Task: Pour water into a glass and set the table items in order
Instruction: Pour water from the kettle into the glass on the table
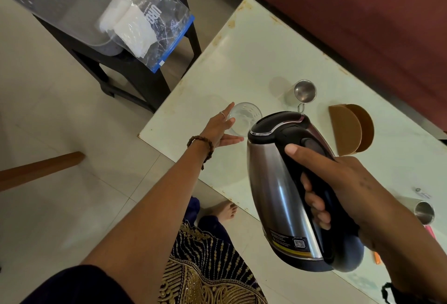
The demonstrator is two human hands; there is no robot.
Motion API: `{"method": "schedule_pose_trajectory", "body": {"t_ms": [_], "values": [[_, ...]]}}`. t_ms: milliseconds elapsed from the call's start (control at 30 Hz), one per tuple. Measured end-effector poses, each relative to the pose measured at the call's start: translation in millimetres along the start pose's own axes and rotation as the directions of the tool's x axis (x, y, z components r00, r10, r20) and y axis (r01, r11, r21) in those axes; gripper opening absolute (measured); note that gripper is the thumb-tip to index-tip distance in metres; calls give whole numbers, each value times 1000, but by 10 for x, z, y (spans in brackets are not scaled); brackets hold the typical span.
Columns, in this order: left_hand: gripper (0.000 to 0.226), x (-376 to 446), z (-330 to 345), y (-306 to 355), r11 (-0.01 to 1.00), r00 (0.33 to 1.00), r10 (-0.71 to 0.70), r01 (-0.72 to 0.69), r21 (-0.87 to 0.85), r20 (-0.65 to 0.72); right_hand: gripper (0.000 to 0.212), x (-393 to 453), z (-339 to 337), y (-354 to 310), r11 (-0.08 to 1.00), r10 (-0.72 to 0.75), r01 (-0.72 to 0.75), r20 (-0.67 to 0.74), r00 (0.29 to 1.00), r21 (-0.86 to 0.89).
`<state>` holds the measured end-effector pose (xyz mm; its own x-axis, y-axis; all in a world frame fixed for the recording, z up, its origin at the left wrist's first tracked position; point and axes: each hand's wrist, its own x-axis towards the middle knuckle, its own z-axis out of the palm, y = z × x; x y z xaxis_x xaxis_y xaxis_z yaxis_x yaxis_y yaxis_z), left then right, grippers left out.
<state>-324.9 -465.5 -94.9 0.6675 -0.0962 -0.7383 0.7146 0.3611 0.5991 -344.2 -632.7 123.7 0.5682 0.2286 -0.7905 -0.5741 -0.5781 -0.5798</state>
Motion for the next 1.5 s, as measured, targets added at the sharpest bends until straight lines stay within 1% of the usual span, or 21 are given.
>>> {"method": "schedule_pose_trajectory", "body": {"t_ms": [67, 100, 133, 200, 433, 567, 767, 933, 1167, 1367, 1500], "values": [[51, 7, -5, -3, 1000, 1000, -1, 1, -1, 1, 54, 19, -29, -21, 992, 100, -101, 13, 995, 79], [51, 11, -8, -6, 1000, 1000, 0, 0, 2, 0, 56, 15, -24, -58, 980, 144, -149, 44, 989, 131], [51, 16, -12, -10, 1000, 1000, 1, -1, 5, 0, 55, 10, -24, -67, 979, 148, -152, 42, 988, 137], [51, 24, -17, -18, 1000, 1000, 2, -2, 2, 4, 50, 20, -29, -59, 991, 113, -114, 14, 993, 64], [51, 35, -22, -13, 1000, 1000, 0, 0, 14, 7, 47, -20, -20, -94, 987, 157, -156, -22, 987, 32], [50, 27, -26, -14, 1000, 1000, -5, 5, -7, 12, 46, -31, -28, -94, 989, 145, -144, -21, 989, 24], [50, 5, -24, -12, 1000, 1000, -5, 5, -24, 20, 46, -22, -28, -85, 985, 170, -170, -21, 985, 34], [50, 3, -26, -53, 999, 1000, 17, -16, -35, 19, 45, 4, -40, -91, 979, 199, -199, 12, 980, 47], [50, 14, -44, -59, 999, 999, 23, -22, -31, 30, 46, 22, -27, -67, 984, 178, -177, -12, 984, 29], [50, 29, -45, -63, 999, 999, 30, -30, -20, 22, 47, 41, -32, -58, 984, 173, -173, 10, 985, 38], [49, 28, -37, -64, 999, 1000, 27, -26, -20, 15, 45, 28, -16, 0, 998, 36, -36, -10, 999, -44]]}}
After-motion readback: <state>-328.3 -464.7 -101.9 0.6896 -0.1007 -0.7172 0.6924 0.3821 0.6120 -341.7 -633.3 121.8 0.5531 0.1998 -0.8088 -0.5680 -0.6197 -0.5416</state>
